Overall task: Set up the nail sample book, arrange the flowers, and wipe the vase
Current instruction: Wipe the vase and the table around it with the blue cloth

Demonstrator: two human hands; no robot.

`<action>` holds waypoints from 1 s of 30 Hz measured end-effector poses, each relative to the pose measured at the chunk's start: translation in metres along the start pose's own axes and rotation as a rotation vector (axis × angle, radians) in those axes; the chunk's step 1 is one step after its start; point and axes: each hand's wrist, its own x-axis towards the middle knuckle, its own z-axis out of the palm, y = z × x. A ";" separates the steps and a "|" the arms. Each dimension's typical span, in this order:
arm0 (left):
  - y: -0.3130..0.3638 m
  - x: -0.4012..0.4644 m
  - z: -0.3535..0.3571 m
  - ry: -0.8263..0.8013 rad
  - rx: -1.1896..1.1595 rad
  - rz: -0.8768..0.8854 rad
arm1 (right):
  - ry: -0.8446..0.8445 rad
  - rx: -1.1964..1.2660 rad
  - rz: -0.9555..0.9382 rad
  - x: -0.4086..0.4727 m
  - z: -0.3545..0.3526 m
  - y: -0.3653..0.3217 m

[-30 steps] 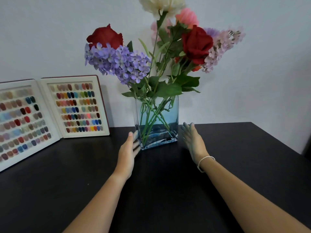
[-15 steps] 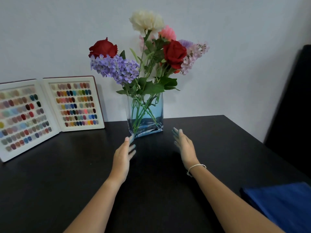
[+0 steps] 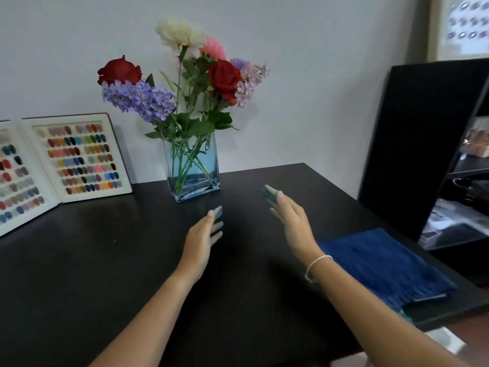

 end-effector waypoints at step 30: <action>-0.001 0.005 0.158 -0.502 0.801 0.060 | -0.202 -1.108 0.229 -0.003 -0.211 -0.001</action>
